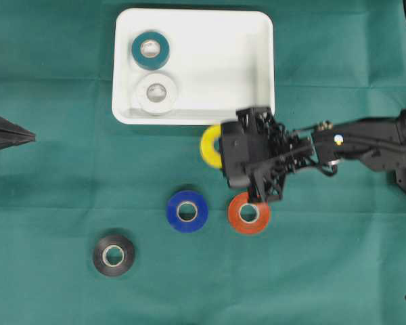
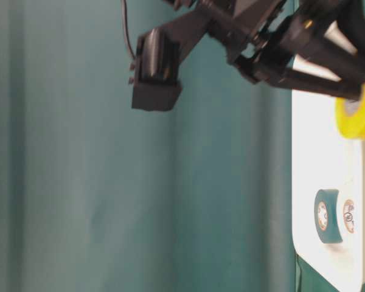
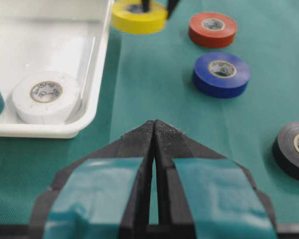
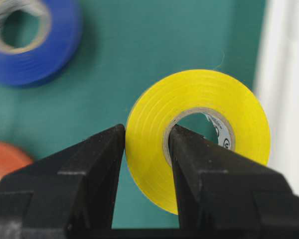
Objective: Put the tape into the white case with the right arm.
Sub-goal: 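Lift the yellow tape and lower it into the tray's right side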
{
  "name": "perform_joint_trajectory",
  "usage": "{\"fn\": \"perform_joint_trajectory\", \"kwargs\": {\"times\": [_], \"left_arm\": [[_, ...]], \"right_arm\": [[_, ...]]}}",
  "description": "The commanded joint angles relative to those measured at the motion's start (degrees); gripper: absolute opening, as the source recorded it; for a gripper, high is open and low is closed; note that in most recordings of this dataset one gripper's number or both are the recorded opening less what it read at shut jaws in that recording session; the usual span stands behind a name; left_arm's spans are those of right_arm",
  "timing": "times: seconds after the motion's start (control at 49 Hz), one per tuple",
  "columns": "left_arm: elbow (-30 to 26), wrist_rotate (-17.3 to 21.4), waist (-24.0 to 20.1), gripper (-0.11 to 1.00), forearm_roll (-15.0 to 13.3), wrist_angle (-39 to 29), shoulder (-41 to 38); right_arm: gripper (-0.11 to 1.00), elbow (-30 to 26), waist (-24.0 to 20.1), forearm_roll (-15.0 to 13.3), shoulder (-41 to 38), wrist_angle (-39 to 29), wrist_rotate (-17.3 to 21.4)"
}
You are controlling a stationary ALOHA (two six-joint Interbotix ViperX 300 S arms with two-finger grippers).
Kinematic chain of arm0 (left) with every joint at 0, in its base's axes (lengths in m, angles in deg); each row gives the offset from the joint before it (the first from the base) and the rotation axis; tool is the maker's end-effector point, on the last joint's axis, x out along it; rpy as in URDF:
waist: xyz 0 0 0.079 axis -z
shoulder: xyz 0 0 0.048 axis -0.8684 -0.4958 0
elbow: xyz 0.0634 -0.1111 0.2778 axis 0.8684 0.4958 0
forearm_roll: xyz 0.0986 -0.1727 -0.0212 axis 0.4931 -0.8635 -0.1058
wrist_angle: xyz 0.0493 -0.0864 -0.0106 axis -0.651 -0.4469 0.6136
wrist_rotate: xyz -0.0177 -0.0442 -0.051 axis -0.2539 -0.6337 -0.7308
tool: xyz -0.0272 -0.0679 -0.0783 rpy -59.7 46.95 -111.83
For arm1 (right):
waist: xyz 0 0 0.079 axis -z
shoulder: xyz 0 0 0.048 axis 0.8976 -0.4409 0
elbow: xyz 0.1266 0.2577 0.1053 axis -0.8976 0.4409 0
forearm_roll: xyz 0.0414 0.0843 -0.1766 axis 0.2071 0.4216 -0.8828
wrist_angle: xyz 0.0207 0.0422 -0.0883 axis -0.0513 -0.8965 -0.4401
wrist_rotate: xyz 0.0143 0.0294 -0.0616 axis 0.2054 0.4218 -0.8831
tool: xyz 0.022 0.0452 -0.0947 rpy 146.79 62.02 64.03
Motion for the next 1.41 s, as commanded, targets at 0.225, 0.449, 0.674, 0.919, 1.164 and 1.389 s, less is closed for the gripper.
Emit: {"fn": "perform_joint_trajectory", "kwargs": {"times": [0.225, 0.449, 0.674, 0.919, 1.164, 1.389], "left_arm": [[-0.6, -0.1, 0.1, 0.00, -0.1, 0.3, -0.4], [-0.7, -0.1, 0.0, 0.00, -0.1, 0.3, -0.4], [-0.7, -0.1, 0.1, 0.00, -0.1, 0.3, -0.4], [-0.7, -0.1, 0.1, 0.00, -0.1, 0.3, -0.4], [-0.6, -0.1, 0.1, 0.00, -0.1, 0.3, -0.4], [-0.7, -0.1, 0.0, 0.00, -0.1, 0.3, -0.4]], "right_arm": [[0.01, -1.7, 8.8, -0.8, 3.3, 0.5, -0.2], [0.01, -1.2, 12.0, -0.8, 3.3, 0.3, -0.3], [0.01, 0.5, 12.3, -0.8, 3.3, -1.8, -0.2], [0.01, 2.2, 12.6, -0.8, 3.4, -3.8, 0.0], [0.07, 2.2, 12.6, -0.8, 3.4, -3.7, -0.1], [0.67, 2.2, 12.6, -0.8, 3.4, -3.7, -0.1]]}}
